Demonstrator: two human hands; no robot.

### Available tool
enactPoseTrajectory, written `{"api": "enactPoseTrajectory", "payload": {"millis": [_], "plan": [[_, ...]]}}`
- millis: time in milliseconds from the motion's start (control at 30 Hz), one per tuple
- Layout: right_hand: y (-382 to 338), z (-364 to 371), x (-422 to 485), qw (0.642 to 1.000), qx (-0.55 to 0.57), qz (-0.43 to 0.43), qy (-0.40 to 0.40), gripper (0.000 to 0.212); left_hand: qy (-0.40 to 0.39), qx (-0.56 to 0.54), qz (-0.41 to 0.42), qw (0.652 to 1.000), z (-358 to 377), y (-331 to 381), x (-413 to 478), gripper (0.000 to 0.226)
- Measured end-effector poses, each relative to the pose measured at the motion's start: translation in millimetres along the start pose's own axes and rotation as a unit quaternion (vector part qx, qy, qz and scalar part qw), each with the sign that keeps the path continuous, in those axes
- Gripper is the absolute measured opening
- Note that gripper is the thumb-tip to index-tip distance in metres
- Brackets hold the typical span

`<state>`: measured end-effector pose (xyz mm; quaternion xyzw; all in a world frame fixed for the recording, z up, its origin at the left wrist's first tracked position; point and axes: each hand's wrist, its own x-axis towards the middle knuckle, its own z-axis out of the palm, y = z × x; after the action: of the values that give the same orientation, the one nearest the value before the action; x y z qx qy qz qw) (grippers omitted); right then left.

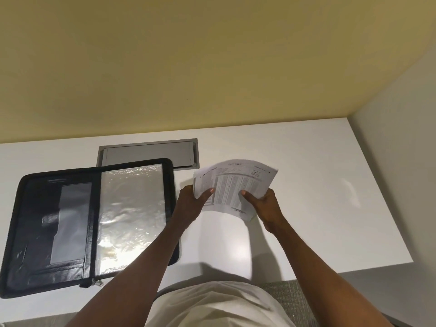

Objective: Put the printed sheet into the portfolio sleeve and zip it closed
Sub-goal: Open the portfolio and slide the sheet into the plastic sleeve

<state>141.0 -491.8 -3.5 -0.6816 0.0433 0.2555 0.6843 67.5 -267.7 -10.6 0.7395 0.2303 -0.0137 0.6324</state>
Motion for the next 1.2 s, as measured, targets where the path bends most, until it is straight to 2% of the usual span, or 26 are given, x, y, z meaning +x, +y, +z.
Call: {"api": "enactPoseTrajectory", "payload": {"millis": [100, 267, 367, 467, 600, 733, 867, 967, 1067, 1133, 1200], "plan": [[7, 1, 0, 1.000, 0.006, 0.007, 0.006, 0.020, -0.004, -0.043, -0.029, 0.999, 0, -5, 0, 0.023], [17, 3, -1, 1.000, 0.000, 0.021, -0.003, 0.028, -0.022, -0.075, -0.071, 0.994, 1, -22, -4, 0.039], [19, 7, -2, 1.000, -0.015, 0.026, 0.002, 0.033, -0.021, -0.108, -0.078, 0.991, 4, -29, -6, 0.035], [20, 6, -5, 1.000, -0.017, 0.022, 0.005, 0.028, -0.013, -0.131, -0.077, 0.988, 5, -31, -10, 0.036], [22, 7, -9, 1.000, -0.017, 0.017, 0.004, 0.028, -0.024, -0.121, -0.085, 0.989, 5, -36, -12, 0.041], [11, 5, -3, 0.996, -0.084, 0.015, -0.026, 0.028, -0.040, -0.077, -0.125, 0.988, -7, -34, -5, 0.054], [-6, 12, 1, 0.992, -0.097, -0.004, -0.082, 0.033, -0.090, -0.078, -0.106, 0.987, -33, -36, -2, 0.045], [-7, 32, 2, 0.991, -0.104, 0.000, -0.089, 0.033, -0.106, -0.113, -0.097, 0.983, -57, -38, -9, 0.041], [-3, 54, 0, 0.991, -0.108, 0.013, -0.078, 0.031, -0.070, -0.152, -0.117, 0.979, -89, -47, -15, 0.027], [0, 68, -3, 0.993, -0.097, 0.028, -0.063, 0.033, -0.022, -0.170, -0.142, 0.975, -118, -59, -20, 0.018], [2, 82, -8, 0.994, -0.082, 0.045, -0.051, 0.034, 0.044, -0.141, -0.153, 0.977, -149, -71, -27, 0.018]]}}
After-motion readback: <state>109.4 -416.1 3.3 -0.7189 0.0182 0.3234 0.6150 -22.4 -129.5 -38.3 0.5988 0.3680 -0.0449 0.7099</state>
